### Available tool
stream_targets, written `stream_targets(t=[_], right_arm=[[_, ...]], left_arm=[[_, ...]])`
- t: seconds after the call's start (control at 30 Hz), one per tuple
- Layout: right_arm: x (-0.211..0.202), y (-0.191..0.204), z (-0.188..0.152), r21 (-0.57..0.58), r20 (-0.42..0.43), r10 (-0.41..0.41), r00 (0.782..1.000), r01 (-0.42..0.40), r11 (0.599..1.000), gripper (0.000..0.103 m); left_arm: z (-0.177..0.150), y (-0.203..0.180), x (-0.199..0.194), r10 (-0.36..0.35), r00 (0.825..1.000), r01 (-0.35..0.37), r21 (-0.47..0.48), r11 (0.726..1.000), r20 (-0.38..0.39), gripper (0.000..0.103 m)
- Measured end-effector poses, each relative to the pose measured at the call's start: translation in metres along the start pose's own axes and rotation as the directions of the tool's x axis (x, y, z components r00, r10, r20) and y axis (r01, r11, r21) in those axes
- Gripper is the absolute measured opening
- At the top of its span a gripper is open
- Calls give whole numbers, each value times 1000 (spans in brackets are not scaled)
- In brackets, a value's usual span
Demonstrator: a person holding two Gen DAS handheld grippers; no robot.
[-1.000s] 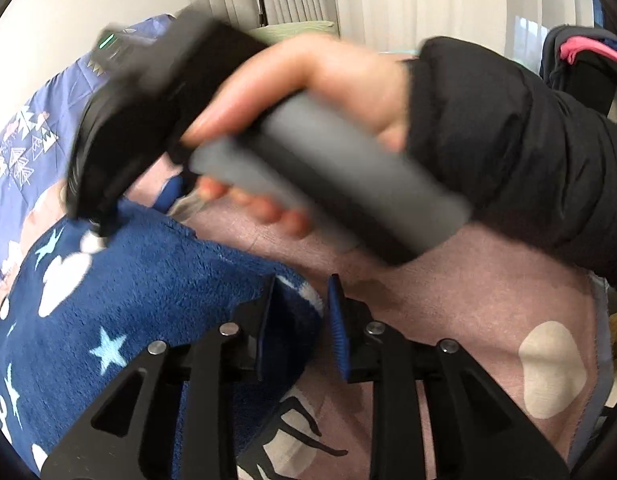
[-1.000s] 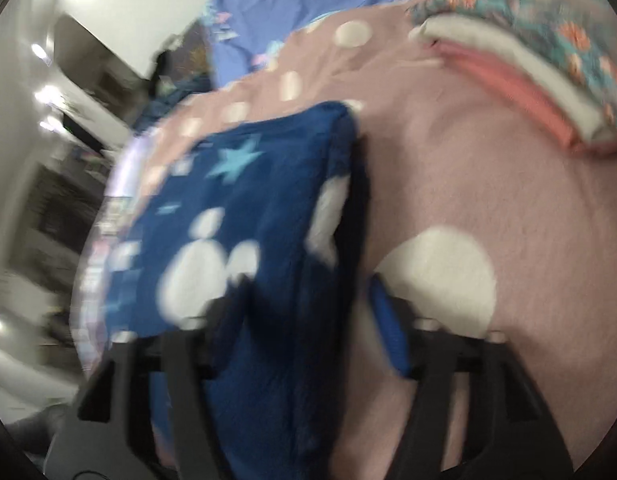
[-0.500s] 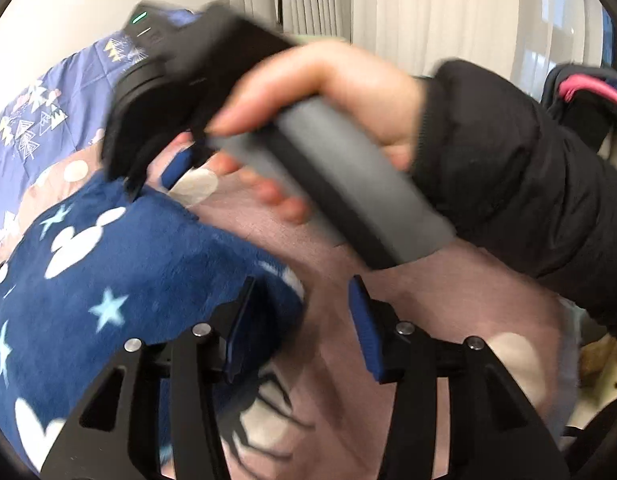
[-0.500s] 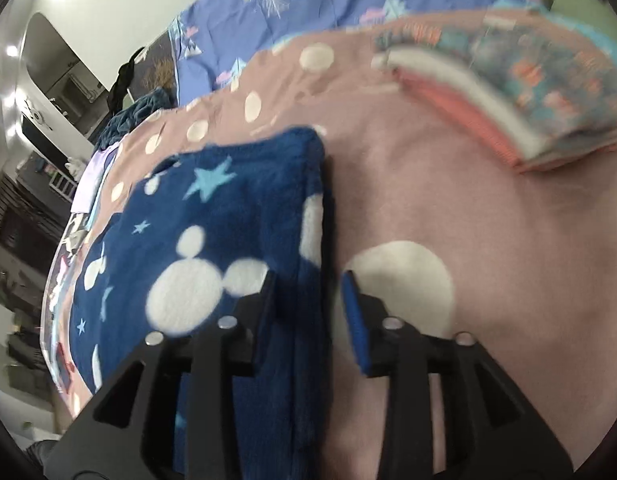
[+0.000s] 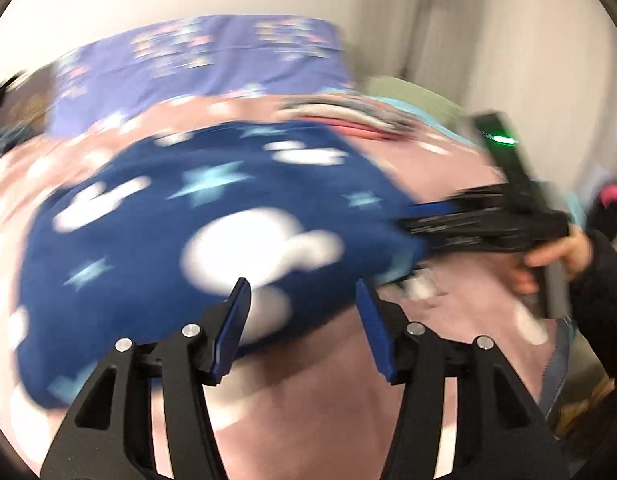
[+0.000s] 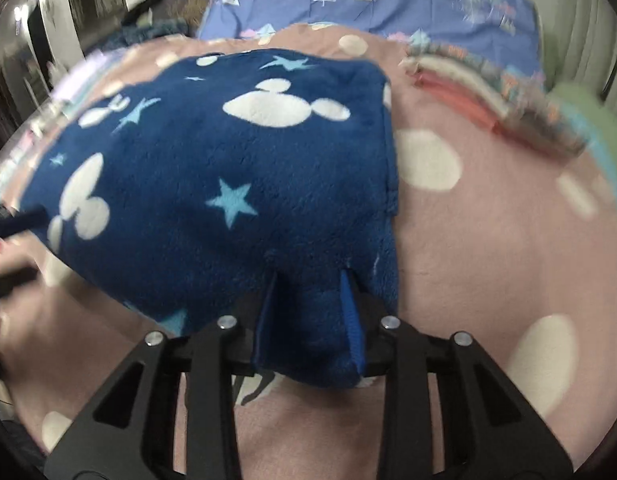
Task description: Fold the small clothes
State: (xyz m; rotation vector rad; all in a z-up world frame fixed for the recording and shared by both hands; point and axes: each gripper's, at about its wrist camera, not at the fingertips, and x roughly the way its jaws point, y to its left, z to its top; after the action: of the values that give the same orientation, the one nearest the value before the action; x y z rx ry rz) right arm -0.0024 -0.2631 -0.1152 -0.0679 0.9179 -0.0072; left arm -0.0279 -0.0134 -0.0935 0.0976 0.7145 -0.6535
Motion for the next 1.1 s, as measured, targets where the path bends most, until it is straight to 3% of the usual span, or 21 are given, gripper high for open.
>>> stream_targets(t=[0.1, 0.2, 0.27, 0.3, 0.4, 0.47, 0.53, 0.6, 0.73, 0.83, 0.93, 0.97, 1.0, 1.03, 1.1], right_arm=[[-37, 27, 14, -58, 115, -71, 991, 78, 995, 29], [-67, 78, 21, -190, 229, 3, 973, 41, 981, 38], [-70, 119, 18, -301, 267, 47, 962, 37, 953, 43], [-67, 153, 11, -394, 282, 78, 956, 41, 918, 43], [-52, 224, -6, -568, 309, 115, 944, 86, 818, 43], [-45, 272, -25, -685, 332, 156, 930, 125, 717, 46], [-41, 303, -37, -751, 349, 182, 919, 158, 641, 51], [-35, 328, -45, -792, 378, 198, 904, 205, 575, 54], [-16, 359, -46, -820, 416, 169, 894, 288, 494, 59], [0, 368, -39, -820, 403, 132, 906, 293, 491, 59], [14, 377, -31, -806, 444, 98, 891, 349, 478, 59], [17, 379, -28, -806, 446, 97, 890, 352, 476, 55], [20, 383, -25, -811, 439, 106, 892, 343, 474, 42], [24, 388, -24, -819, 428, 110, 897, 333, 467, 21], [23, 392, -23, -827, 400, 126, 908, 298, 476, 16]], left_arm=[[-10, 61, -33, 103, 994, -96, -146, 985, 38, 55], [-16, 110, -59, 195, 978, -169, -270, 948, 75, 55], [-24, 144, -76, 270, 959, -219, -376, 901, 88, 55], [-29, 156, -83, 281, 954, -216, -410, 886, 104, 55], [-42, 173, -104, 284, 949, -191, -462, 866, 140, 51], [-47, 181, -109, 273, 952, -182, -466, 866, 136, 28], [-50, 187, -105, 250, 961, -172, -452, 875, 119, 15], [-51, 190, -101, 223, 967, -152, -432, 889, 121, 15], [-61, 196, -98, 193, 973, -121, -437, 891, 124, 15], [-66, 210, -93, 186, 975, -111, -463, 879, 119, 22], [-66, 222, -88, 154, 980, -77, -478, 875, 123, 33], [-64, 225, -86, 140, 982, -63, -477, 877, 127, 37], [-60, 229, -83, 119, 984, -41, -475, 879, 135, 38], [-57, 231, -82, 104, 985, -27, -473, 881, 139, 38], [-45, 239, -74, 60, 987, 17, -472, 881, 148, 40]])
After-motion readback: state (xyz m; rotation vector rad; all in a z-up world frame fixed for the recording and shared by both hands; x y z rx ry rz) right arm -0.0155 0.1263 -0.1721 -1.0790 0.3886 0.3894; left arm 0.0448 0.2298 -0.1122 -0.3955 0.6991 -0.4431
